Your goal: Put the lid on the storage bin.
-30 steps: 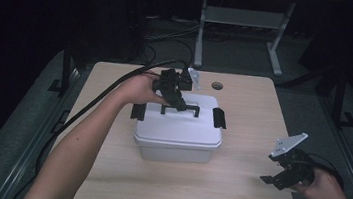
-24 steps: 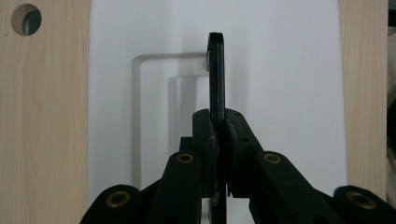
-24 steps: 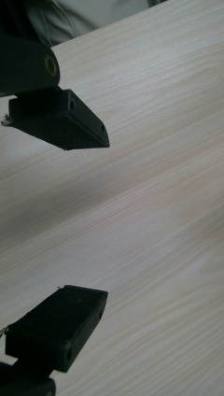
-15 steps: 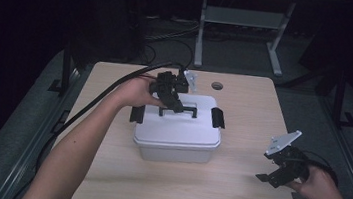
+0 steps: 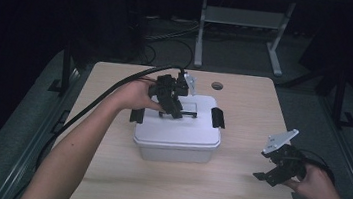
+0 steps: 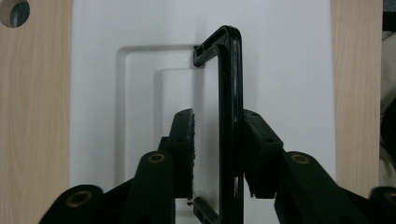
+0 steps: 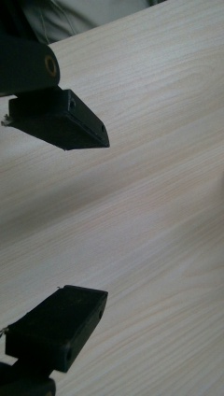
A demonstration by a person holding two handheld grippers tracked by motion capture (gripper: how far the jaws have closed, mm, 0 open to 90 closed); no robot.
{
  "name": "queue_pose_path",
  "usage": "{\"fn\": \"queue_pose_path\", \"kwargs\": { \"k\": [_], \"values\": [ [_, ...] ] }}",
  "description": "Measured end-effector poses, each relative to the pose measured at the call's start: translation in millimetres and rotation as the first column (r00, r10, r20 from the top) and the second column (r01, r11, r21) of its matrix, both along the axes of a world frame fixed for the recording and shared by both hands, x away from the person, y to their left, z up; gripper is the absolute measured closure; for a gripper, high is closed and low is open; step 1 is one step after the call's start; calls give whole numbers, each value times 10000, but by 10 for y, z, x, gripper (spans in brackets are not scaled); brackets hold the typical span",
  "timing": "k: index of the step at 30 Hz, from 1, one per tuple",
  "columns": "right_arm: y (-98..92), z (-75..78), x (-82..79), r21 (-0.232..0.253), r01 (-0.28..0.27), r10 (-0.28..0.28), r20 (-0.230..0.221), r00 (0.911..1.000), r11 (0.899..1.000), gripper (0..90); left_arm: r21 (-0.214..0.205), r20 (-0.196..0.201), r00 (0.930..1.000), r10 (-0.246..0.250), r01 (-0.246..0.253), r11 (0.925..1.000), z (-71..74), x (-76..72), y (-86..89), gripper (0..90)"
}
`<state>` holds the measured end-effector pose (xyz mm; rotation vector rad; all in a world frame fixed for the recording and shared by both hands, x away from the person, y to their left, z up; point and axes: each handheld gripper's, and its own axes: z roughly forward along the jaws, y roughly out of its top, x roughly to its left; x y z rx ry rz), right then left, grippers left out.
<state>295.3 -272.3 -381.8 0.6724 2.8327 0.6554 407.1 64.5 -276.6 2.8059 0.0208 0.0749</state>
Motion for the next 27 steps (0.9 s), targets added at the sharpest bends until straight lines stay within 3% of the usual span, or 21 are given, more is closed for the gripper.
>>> {"fn": "queue_pose_path", "kwargs": {
  "k": [9, 27],
  "values": [
    [30, -24, 18, 8, -18, 18, -42, 10000, 10000, 213, -159, 22, 9999, 124, -124, 9998, 42, -36, 26, 575],
    [94, -27, 27, -91, -147, 146, -88, 9999, 9999, 213, -220, 291, 9993, 236, -229, 9995, 112, -100, 58, 523]
  ]
}}
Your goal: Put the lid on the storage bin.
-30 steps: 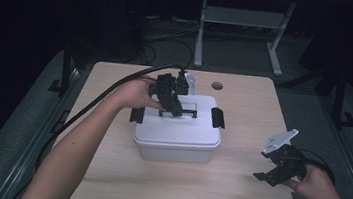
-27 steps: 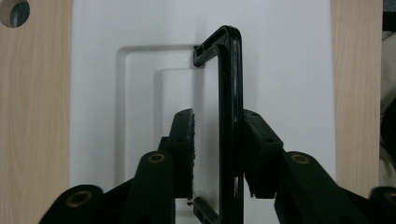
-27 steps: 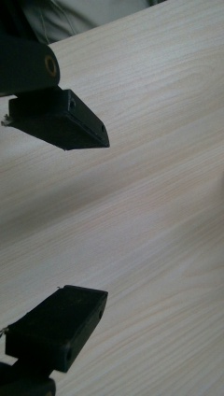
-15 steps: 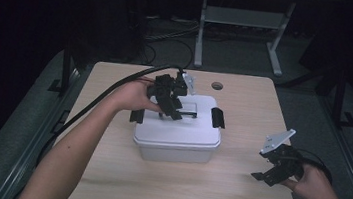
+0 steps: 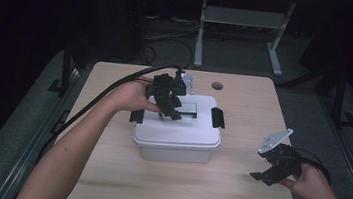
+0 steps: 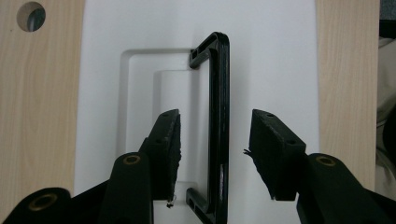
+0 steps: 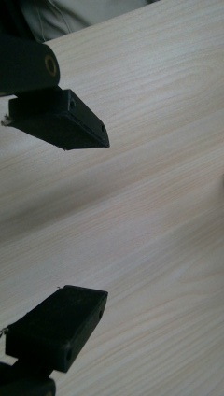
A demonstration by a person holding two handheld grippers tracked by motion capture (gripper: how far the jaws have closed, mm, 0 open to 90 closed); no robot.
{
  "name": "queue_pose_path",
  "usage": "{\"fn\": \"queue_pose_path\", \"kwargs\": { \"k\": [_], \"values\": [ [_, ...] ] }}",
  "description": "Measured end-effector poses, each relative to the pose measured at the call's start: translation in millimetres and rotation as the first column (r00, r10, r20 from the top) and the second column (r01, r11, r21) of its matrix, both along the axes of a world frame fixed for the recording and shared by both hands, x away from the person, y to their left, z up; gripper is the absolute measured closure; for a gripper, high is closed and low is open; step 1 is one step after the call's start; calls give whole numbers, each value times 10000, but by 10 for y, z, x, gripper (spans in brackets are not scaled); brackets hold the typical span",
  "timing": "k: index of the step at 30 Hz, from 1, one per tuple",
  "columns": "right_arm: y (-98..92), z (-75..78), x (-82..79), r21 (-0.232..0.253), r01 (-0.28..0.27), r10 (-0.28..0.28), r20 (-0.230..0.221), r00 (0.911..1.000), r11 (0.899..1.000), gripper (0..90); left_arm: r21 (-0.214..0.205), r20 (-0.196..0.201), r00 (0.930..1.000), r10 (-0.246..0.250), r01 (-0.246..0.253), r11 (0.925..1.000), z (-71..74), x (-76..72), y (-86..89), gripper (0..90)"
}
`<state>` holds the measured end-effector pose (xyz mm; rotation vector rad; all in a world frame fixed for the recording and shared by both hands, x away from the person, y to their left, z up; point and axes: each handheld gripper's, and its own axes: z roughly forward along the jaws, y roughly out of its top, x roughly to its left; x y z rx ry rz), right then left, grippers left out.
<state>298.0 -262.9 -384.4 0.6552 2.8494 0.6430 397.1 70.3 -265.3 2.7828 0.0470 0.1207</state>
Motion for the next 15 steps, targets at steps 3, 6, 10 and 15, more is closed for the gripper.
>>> {"fn": "queue_pose_path", "kwargs": {
  "k": [3, 6, 10, 15],
  "values": [
    [11, -2, 3, -15, 25, -25, -2, 10000, 10000, 213, -23, 9, 10000, 6, -6, 10000, 9, -13, 4, 515],
    [23, 0, 8, -6, -30, 30, 41, 10000, 10000, 213, -20, 48, 10000, 2, -2, 10000, 18, -19, 12, 512],
    [33, 8, 10, -15, -71, 71, 60, 10000, 10000, 213, -128, 61, 9999, 108, -108, 9999, 33, -36, 40, 510],
    [28, 15, 11, -41, -49, 49, 70, 10000, 10000, 213, -135, 55, 9998, 175, -174, 9998, 37, -41, 92, 510]
  ]
}}
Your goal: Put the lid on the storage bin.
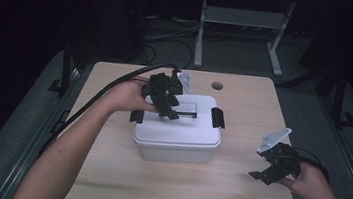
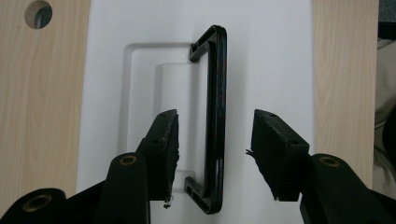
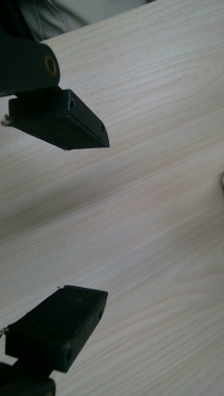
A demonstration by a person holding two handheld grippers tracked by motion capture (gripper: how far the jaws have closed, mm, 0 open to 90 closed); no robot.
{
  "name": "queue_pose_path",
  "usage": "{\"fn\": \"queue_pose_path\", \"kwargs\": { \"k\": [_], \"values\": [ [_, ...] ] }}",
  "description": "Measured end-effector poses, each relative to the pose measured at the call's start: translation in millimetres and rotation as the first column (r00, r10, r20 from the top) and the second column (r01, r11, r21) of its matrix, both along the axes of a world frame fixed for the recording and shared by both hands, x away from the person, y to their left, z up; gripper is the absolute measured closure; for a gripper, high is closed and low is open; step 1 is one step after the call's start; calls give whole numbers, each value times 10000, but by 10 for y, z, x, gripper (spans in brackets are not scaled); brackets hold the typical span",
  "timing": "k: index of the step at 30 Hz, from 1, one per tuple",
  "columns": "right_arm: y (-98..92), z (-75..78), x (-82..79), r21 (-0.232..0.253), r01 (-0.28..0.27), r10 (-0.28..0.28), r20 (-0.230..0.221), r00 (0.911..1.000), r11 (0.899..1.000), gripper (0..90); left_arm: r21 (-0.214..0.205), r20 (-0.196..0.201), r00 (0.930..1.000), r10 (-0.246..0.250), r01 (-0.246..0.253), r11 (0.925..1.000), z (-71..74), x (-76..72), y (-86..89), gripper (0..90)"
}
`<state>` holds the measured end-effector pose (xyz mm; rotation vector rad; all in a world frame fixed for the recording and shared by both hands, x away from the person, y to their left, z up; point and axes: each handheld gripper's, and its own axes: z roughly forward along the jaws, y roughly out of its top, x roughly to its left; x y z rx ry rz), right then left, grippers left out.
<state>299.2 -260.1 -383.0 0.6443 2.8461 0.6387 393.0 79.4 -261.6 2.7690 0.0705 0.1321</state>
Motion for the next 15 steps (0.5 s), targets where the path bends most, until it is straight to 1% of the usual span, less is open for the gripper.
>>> {"fn": "queue_pose_path", "kwargs": {
  "k": [7, 15],
  "values": [
    [21, 11, 14, -47, -32, 32, 8, 10000, 10000, 213, -164, 53, 9999, 117, -116, 9998, 12, -25, 81, 507],
    [69, 28, 31, -162, -89, 89, 6, 10000, 9998, 213, -207, 102, 9996, 245, -242, 9995, 17, -59, 173, 499]
  ]
}}
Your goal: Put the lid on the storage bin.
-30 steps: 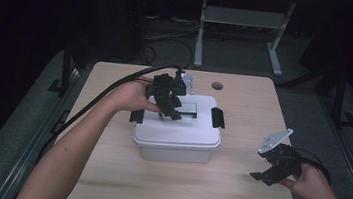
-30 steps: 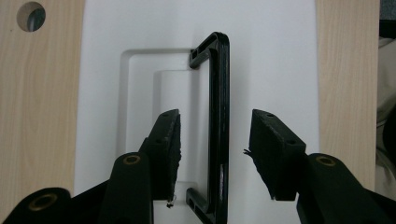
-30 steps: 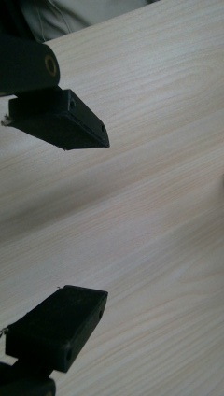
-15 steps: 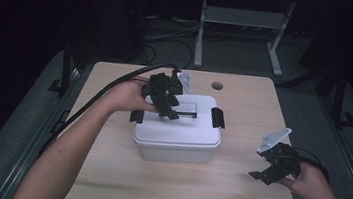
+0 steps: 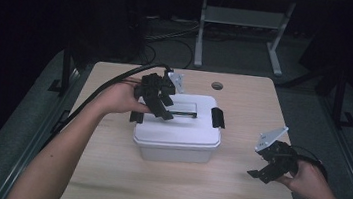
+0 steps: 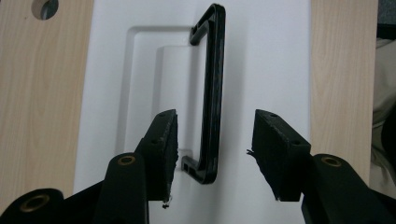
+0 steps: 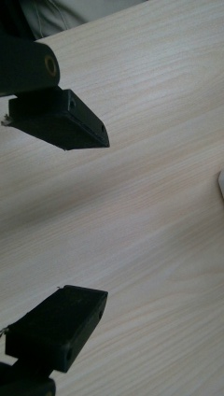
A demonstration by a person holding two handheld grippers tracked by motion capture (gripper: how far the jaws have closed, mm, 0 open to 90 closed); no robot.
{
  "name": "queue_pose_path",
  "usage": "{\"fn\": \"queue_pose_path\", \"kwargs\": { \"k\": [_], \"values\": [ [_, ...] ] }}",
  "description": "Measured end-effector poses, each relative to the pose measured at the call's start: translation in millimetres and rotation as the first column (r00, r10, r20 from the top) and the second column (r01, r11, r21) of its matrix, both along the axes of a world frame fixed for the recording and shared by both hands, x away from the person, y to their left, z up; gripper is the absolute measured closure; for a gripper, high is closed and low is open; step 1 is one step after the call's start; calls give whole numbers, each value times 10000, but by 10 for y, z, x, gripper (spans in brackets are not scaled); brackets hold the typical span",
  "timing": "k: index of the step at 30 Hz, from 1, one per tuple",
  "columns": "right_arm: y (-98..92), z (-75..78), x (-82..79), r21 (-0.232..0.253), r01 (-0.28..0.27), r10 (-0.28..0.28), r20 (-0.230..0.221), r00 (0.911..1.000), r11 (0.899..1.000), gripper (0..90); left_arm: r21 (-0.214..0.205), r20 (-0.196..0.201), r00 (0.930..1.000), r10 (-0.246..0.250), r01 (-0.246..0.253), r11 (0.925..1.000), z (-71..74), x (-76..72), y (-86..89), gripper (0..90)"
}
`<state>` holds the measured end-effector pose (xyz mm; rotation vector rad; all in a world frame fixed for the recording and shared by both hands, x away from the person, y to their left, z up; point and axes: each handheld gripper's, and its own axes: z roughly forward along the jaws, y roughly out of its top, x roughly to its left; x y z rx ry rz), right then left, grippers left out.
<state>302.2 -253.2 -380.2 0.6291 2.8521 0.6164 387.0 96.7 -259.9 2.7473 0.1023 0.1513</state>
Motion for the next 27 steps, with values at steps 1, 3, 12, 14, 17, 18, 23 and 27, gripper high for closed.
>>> {"fn": "queue_pose_path", "kwargs": {
  "k": [1, 3, 12, 14, 17, 18, 23, 27],
  "values": [
    [5, 0, 2, -15, 1, -1, -8, 10000, 10000, 214, -32, -48, 10000, 11, -11, 10000, 4, -2, 12, 499],
    [14, -2, 7, -21, -15, 14, -20, 10000, 10000, 213, -31, -22, 10000, 58, -58, 10000, 7, -9, 37, 499],
    [19, -11, 20, -80, -31, 30, -75, 10000, 10000, 213, -2, -18, 9998, 179, -179, 9998, -6, -36, 128, 491],
    [17, -12, 20, -88, -26, 26, -70, 10000, 10000, 213, -16, -6, 9997, 260, -260, 9997, -12, -40, 155, 482],
    [11, -12, 19, -90, -6, 5, -53, 10000, 10000, 213, -139, 16, 9995, 324, -324, 9994, -10, -47, 203, 475],
    [9, -14, 18, -88, -7, 6, -49, 10000, 10000, 213, -131, -7, 9994, 332, -332, 9994, -4, -48, 219, 475],
    [6, -18, 14, -95, 41, -42, -66, 10000, 9999, 213, -185, 22, 9990, 440, -439, 9989, 4, -70, 282, 465],
    [13, -20, 12, -127, 36, -37, -97, 9999, 9999, 213, -209, 102, 9989, 459, -457, 9987, 20, -92, 331, 459]
  ]
}}
